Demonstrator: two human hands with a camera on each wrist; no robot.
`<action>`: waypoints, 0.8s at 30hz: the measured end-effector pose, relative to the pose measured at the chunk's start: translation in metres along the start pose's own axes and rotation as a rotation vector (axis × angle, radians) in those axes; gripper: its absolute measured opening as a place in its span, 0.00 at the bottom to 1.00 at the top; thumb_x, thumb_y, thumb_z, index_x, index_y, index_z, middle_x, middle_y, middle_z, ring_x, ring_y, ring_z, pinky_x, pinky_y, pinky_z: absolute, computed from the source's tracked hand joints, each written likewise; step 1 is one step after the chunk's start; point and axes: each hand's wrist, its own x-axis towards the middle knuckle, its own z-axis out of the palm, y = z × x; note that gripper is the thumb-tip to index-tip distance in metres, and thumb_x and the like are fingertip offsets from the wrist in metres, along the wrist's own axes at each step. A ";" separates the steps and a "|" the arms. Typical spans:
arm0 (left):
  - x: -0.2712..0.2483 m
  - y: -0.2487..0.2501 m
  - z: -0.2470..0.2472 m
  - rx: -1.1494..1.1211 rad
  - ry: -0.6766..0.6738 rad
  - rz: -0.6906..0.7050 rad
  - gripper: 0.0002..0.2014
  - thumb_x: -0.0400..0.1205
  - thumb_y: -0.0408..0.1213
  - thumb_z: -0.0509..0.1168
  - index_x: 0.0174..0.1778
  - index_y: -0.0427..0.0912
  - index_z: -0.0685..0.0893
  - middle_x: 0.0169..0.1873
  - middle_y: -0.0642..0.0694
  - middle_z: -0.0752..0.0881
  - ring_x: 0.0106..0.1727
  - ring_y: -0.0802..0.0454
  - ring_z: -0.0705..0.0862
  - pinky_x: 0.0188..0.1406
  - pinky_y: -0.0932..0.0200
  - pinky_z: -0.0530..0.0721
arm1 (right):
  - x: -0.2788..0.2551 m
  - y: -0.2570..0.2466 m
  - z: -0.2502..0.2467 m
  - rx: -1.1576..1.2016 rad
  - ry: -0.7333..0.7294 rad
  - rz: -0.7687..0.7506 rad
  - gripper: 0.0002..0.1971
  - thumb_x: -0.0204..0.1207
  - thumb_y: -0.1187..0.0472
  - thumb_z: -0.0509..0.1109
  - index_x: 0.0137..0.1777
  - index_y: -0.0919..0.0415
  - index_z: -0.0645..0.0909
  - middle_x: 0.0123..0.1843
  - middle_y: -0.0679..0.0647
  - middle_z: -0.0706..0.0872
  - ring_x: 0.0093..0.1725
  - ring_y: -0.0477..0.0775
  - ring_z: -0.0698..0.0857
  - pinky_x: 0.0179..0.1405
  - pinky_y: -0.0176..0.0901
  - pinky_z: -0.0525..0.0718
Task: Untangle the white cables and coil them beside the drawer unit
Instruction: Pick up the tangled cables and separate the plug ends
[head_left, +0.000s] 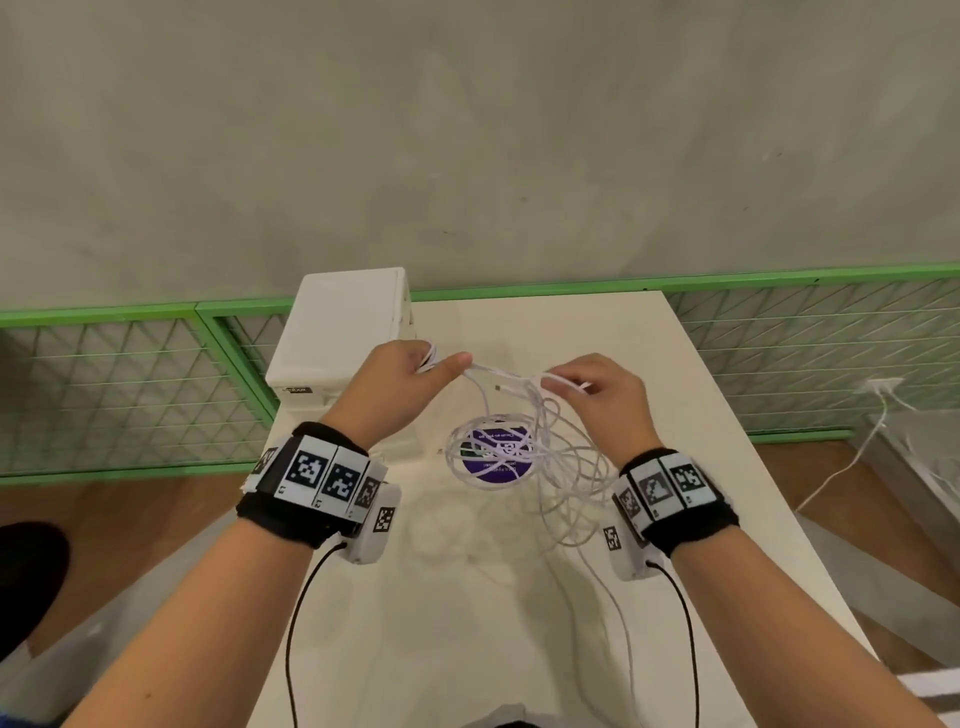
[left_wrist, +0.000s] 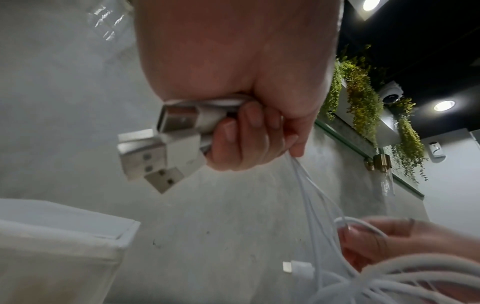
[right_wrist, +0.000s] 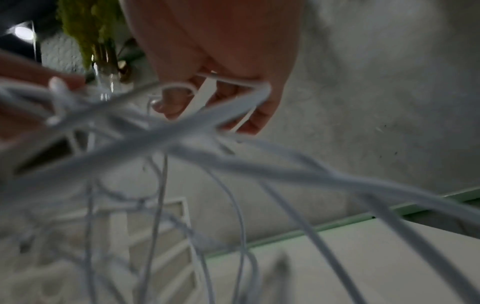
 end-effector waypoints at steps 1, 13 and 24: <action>0.000 0.001 -0.001 -0.011 0.005 0.004 0.26 0.80 0.52 0.66 0.25 0.41 0.63 0.22 0.49 0.60 0.24 0.52 0.60 0.21 0.63 0.60 | 0.003 -0.009 -0.001 0.065 -0.004 0.028 0.05 0.69 0.61 0.78 0.39 0.49 0.88 0.32 0.41 0.87 0.32 0.41 0.82 0.36 0.32 0.78; -0.003 0.002 -0.007 0.019 0.133 -0.018 0.26 0.83 0.53 0.61 0.29 0.32 0.74 0.20 0.48 0.72 0.24 0.50 0.70 0.27 0.55 0.65 | 0.011 -0.021 -0.006 0.177 0.110 0.108 0.10 0.79 0.55 0.65 0.38 0.53 0.86 0.24 0.47 0.73 0.24 0.46 0.69 0.24 0.36 0.68; -0.003 -0.009 -0.009 0.018 0.213 -0.014 0.29 0.82 0.55 0.61 0.33 0.27 0.76 0.30 0.39 0.84 0.34 0.38 0.80 0.36 0.48 0.77 | -0.002 0.032 -0.013 -0.267 0.167 0.263 0.12 0.79 0.55 0.65 0.60 0.55 0.80 0.48 0.51 0.79 0.45 0.50 0.78 0.48 0.43 0.75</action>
